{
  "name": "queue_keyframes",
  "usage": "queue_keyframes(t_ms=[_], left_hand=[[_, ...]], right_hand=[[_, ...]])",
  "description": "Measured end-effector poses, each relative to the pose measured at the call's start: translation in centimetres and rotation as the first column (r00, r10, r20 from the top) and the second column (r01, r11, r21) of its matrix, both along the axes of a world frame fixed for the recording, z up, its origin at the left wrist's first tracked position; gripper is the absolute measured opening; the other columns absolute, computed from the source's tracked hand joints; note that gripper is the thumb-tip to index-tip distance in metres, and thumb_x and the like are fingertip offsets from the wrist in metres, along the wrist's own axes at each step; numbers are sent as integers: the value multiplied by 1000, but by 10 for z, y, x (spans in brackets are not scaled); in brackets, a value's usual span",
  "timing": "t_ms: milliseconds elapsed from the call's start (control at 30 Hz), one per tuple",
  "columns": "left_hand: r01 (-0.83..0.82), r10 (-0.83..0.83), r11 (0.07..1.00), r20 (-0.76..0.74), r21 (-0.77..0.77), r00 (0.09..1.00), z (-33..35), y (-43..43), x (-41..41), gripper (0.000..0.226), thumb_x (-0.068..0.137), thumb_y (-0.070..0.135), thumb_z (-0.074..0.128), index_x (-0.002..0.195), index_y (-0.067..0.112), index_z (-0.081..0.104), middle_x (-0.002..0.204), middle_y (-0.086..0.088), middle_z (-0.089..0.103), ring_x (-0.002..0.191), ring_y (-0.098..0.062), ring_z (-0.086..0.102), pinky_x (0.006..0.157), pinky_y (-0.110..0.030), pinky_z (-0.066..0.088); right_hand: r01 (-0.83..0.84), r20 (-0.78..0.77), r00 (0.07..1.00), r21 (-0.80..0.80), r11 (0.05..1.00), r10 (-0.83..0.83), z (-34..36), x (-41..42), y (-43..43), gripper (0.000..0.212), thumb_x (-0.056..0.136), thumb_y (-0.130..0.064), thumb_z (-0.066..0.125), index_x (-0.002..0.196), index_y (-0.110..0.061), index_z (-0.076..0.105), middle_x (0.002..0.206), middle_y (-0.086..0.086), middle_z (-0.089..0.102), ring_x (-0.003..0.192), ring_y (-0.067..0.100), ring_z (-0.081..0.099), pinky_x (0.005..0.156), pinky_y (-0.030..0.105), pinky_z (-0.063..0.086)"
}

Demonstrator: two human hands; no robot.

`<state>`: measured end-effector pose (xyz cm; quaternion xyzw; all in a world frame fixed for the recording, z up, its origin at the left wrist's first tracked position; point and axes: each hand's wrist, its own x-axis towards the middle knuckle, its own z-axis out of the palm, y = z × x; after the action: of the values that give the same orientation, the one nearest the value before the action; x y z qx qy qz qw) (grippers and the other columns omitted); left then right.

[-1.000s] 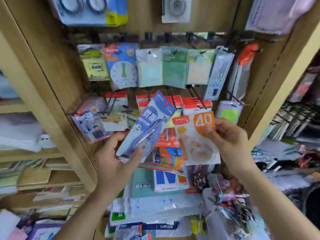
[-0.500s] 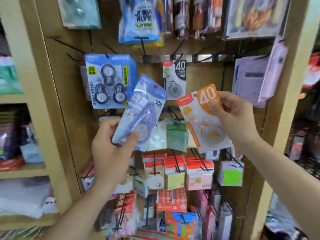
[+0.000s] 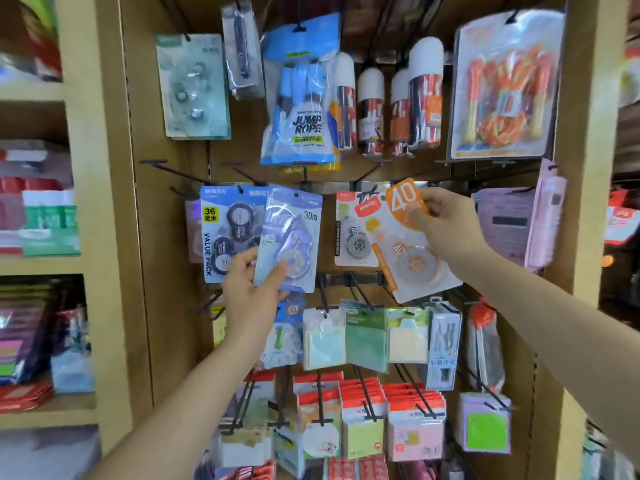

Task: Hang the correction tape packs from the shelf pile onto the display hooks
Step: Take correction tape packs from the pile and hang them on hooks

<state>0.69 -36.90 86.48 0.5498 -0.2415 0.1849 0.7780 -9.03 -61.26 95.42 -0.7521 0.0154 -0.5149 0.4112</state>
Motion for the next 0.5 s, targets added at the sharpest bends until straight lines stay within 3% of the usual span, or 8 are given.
queue_keyframes(t_ms=[100,233,367,500], left_hand=[[52,-53,998,-51,-28,997,3,-3,4,25,94,21,71,115,27,59,101,14,70,93,-18,73,60,-18,55],[47,-47,999,-28,-28,998,-2,-3,6,27,93,21,71,118,25,62,103,7,72,90,-20,72,62,-23,55],[12,-11,999,16,-47,1000,-14,0,6,25,92,17,73,114,27,64,101,6,74,89,-24,71,76,-40,57],[42,-39,997,40,-61,998,-8,1,8,28,93,16,72,119,22,64,109,6,74,98,-19,73,80,-41,59]], right_hand=[[-28,-11,1000,31,999,28,5,5,-1,9,95,-18,65,102,-23,70,97,-5,74,93,12,69,84,31,55],[-56,-36,998,43,997,58,13,12,-5,9,95,-20,66,102,-22,72,94,-5,75,91,12,71,82,33,58],[-34,-51,998,103,994,39,20,20,-7,10,96,-18,65,104,-20,70,101,0,74,96,17,70,83,34,58],[-1,-71,997,188,982,15,20,29,-10,13,96,-19,64,107,-17,70,101,-2,73,92,13,69,77,27,55]])
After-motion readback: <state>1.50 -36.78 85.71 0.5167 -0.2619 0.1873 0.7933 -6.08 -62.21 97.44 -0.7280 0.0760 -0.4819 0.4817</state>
